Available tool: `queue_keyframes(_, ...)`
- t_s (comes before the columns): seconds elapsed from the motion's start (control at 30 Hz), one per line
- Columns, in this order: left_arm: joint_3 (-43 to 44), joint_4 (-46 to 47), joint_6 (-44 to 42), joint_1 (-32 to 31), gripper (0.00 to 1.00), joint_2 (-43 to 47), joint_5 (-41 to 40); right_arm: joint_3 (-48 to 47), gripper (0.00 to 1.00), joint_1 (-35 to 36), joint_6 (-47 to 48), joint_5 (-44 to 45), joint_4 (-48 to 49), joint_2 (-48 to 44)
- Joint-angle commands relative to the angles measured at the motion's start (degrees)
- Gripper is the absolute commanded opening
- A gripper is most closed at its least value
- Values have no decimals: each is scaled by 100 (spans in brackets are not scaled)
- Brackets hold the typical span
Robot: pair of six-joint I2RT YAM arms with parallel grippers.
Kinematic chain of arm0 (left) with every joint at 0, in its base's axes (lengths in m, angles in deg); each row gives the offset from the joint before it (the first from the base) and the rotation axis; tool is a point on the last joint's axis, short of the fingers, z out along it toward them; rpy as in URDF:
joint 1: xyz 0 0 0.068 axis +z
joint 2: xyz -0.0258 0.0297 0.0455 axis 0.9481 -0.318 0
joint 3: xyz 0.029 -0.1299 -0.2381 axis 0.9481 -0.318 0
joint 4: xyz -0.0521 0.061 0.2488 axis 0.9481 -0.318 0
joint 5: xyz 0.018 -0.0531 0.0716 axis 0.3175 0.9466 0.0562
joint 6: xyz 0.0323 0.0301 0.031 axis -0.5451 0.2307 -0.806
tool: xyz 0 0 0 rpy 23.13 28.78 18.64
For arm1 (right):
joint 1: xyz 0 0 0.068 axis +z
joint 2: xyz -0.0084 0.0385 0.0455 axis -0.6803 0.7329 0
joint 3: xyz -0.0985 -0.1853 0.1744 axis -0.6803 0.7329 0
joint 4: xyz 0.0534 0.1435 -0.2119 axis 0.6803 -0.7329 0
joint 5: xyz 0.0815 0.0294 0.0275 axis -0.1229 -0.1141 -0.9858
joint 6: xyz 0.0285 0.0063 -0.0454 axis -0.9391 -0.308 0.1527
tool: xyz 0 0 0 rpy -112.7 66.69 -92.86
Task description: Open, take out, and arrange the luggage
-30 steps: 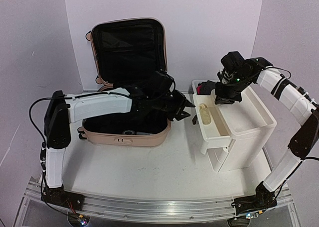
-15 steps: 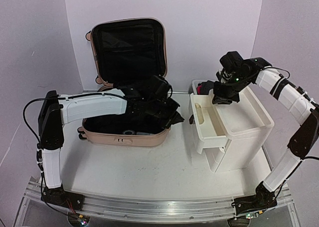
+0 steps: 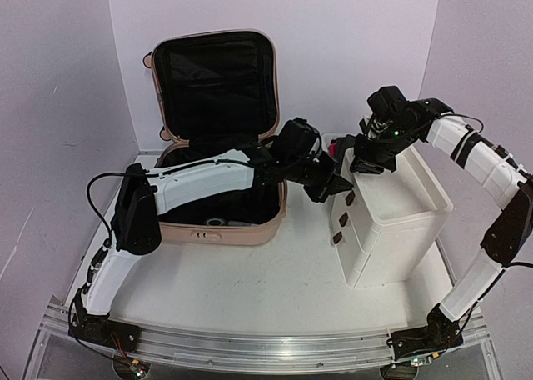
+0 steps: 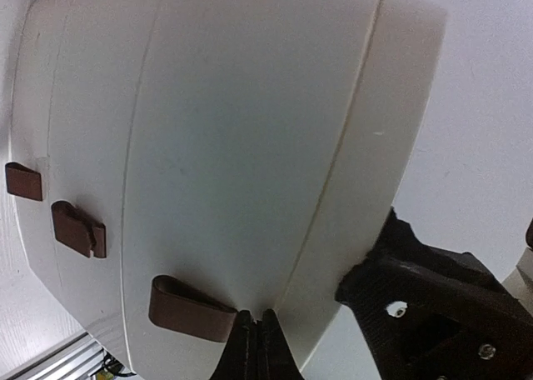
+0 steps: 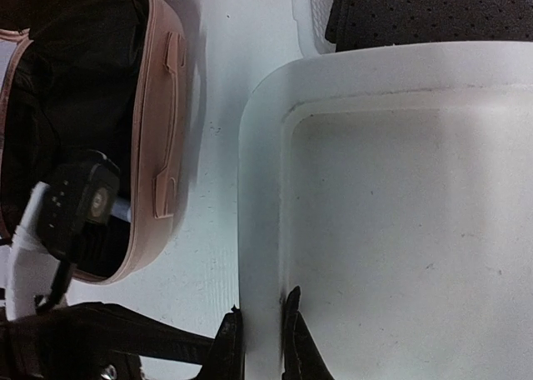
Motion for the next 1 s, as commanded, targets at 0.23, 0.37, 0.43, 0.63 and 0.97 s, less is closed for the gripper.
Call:
queue_keyframes(0.23, -297, 617, -182, -28, 2, 38, 382, 223, 0, 121, -352, -982, 837, -182)
queue_keyframes(0.37, -1496, 500, -1505, 228, 18, 953, 207, 284, 0, 119, -229, -666, 813, -321)
queue_keyframes(0.43, -2031, 460, -2664, 347, 33, 1419, 5, 306, 0, 116, -116, -644, 783, -353)
queue_keyframes(0.63, -3079, 500, -6195, 390, 51, 2101, -182, 336, 0, 114, 143, -708, 582, -408)
queue_keyframes(0.97, -3454, 1185, -9780, 223, 54, 1947, 660, -448, 24, 117, 1145, 190, -913, -196)
